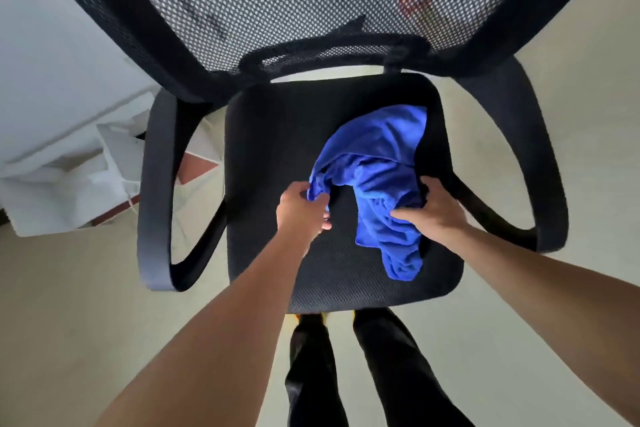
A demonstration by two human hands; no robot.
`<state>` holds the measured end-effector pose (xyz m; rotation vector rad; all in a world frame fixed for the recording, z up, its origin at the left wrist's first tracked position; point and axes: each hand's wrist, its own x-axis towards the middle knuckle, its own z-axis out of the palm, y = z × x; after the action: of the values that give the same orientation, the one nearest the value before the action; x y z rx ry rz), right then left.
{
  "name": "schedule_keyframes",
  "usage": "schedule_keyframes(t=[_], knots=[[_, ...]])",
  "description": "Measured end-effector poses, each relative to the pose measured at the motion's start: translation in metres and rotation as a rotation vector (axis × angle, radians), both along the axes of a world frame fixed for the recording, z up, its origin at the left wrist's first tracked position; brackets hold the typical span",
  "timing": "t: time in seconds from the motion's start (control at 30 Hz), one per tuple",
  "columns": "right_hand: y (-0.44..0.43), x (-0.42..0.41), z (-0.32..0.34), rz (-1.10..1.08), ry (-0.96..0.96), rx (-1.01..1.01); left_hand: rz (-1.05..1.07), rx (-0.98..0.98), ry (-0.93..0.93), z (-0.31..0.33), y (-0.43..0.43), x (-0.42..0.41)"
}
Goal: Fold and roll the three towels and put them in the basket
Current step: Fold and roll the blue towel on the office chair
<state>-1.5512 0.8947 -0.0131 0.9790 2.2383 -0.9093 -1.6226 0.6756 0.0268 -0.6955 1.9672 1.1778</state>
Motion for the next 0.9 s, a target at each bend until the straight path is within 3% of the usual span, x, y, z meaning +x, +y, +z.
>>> schedule_keyframes(t=[0.1,0.2,0.37,0.5,0.57,0.63,0.73,0.83,0.9], knots=[[-0.027,0.017,-0.016,-0.054,0.194,0.045,0.044,0.129,-0.092,-0.024,0.006,-0.014],[-0.067,0.041,-0.02,-0.053,0.287,0.008,0.092,0.127,-0.006,-0.042,-0.001,-0.018],[-0.117,0.087,-0.006,0.044,0.241,-0.108,0.279,-0.032,0.154,-0.049,-0.05,-0.034],[-0.124,0.107,0.008,0.173,0.138,-0.235,0.397,-0.08,0.147,-0.04,-0.084,-0.051],[-0.114,0.101,0.012,0.136,0.261,-0.149,0.486,-0.028,0.094,-0.036,-0.091,-0.057],[-0.099,0.084,0.011,0.167,0.414,0.082,0.593,0.049,0.058,-0.036,-0.091,-0.059],[-0.079,0.044,0.0,0.452,0.366,0.295,0.629,0.056,0.063,-0.044,-0.084,-0.054],[-0.073,0.015,-0.012,0.633,0.364,0.285,0.626,0.051,0.056,-0.05,-0.082,-0.045],[-0.068,0.002,-0.014,0.504,0.446,0.214,0.636,0.063,0.066,-0.049,-0.086,-0.043]])
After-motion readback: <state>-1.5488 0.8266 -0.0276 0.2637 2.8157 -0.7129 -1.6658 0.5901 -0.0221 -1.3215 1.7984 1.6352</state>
